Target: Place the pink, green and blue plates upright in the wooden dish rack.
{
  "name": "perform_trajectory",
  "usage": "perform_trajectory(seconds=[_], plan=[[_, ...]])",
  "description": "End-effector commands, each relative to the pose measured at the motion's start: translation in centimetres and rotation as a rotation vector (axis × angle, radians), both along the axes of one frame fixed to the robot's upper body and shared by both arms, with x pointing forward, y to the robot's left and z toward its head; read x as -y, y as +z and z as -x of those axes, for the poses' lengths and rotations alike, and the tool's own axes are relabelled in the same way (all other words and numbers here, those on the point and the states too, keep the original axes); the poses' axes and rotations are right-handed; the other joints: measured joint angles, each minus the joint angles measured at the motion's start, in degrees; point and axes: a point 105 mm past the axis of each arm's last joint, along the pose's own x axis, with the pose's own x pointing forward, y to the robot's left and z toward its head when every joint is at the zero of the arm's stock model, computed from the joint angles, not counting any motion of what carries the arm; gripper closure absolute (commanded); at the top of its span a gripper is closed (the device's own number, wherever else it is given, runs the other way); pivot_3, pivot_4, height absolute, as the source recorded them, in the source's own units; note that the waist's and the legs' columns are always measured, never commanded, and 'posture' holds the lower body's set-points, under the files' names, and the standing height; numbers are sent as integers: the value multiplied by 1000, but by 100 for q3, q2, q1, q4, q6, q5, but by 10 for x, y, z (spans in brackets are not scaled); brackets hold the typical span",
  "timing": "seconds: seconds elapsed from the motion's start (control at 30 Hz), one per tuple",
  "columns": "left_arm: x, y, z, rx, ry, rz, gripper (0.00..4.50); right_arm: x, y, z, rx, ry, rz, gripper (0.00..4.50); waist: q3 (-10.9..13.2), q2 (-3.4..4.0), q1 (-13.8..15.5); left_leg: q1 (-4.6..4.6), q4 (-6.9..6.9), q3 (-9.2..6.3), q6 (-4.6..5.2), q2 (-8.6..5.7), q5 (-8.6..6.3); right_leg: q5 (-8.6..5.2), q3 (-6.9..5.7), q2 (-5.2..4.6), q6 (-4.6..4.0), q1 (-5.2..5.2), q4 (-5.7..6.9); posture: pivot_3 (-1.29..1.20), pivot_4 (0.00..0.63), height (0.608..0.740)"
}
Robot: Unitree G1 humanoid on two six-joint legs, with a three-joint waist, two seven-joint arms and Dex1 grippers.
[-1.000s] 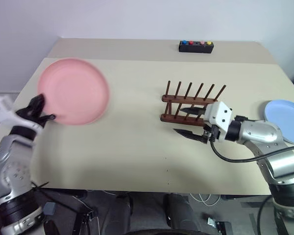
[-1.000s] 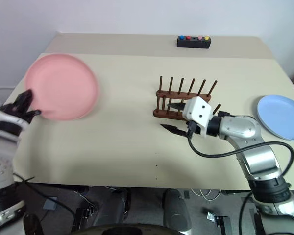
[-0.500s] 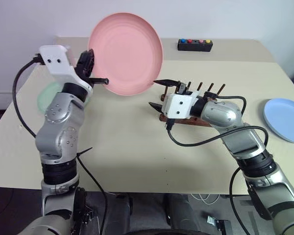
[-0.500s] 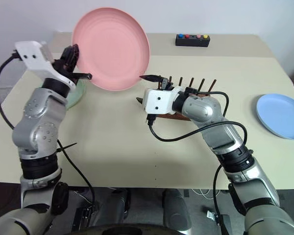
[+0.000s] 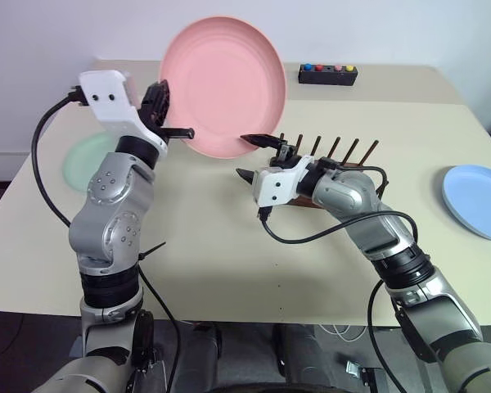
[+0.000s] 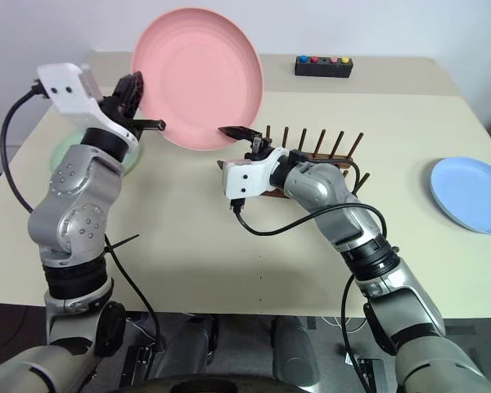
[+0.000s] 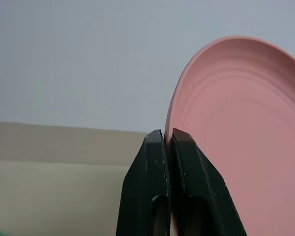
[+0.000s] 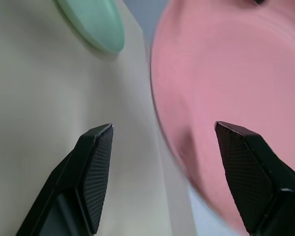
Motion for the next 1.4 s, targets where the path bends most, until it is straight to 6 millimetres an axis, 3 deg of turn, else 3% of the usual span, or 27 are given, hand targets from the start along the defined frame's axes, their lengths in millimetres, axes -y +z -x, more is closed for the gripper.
perform_trajectory(seconds=[0.03, 0.1, 0.27, 0.57, 0.7, 0.9, 1.03, 1.13, 1.27, 1.4], plan=[[9, 12, 9, 56, -33, -17, 4497, -3, 15, 1, 69, 11, -24, 1401, 0, 0, -4, 0, 0, -1, 0, 0, 0, 0, 0, 0, 0, 0, 0, 0, 150, 734], [11, 12, 9, 56, -39, -19, 4500, -1, 15, -1, 71, 2, -20, 2022, 0, 0, -10, 0, -1, -2, 0, 0, 0, 0, 0, 1, 0, -1, 1, 0, 150, 734], [11, 11, 8, 51, -46, -19, 4500, 2, 14, -2, 90, -11, 3, 4446, 0, 0, -8, 0, -1, -2, 0, 0, 0, 0, 0, 1, 0, -1, 1, 0, 150, 734], [16, 11, 10, 59, -81, 1, 4500, 4, 15, -1, 134, -18, 23, 4446, 0, 0, -7, 0, -1, -3, -1, 0, 1, 0, -1, 1, 0, -1, 1, 0, 150, 734], [16, 23, 18, 122, -142, 100, 3021, 6, 19, -1, 187, -27, 31, 4500, 0, 0, -3, -1, 0, -3, -1, 0, 1, 0, -1, 0, 0, -1, 1, 0, 150, 734], [-10, 48, 25, 222, -126, 323, 48, 7, 24, -2, 228, -30, 36, 4500, 0, 0, -6, -1, 1, -3, -1, 0, 1, 0, -1, 1, 0, -1, 1, 0, 150, 734], [-41, 55, 25, 254, -62, 392, 48, 17, 36, -6, 273, -56, 24, 4500, 0, 0, -10, -1, 2, -3, -1, 0, 1, 0, -1, 1, 0, -1, 1, 0, 150, 734], [-45, 52, 28, 256, -75, 300, 48, 34, 52, -11, 295, -99, -19, 4500, 0, 0, -6, -1, 2, -3, -1, 0, 1, 0, -1, 1, 0, -1, 2, 0, 150, 734], [-31, 10, 25, 126, -139, -44, 48, 75, 84, -12, 229, -168, -229, 4500, 0, 1, -2, -4, 1, -3, -1, -2, 1, 0, 0, 0, 0, 0, 1, 0, 150, 734], [-23, -19, 32, 58, -233, -126, 48, 108, 95, -1, 54, -160, -398, 4500, 1, 1, 27, -8, 3, -8, 1, -2, 1, 1, -2, 0, -1, 2, -1, 0, 150, 734]])
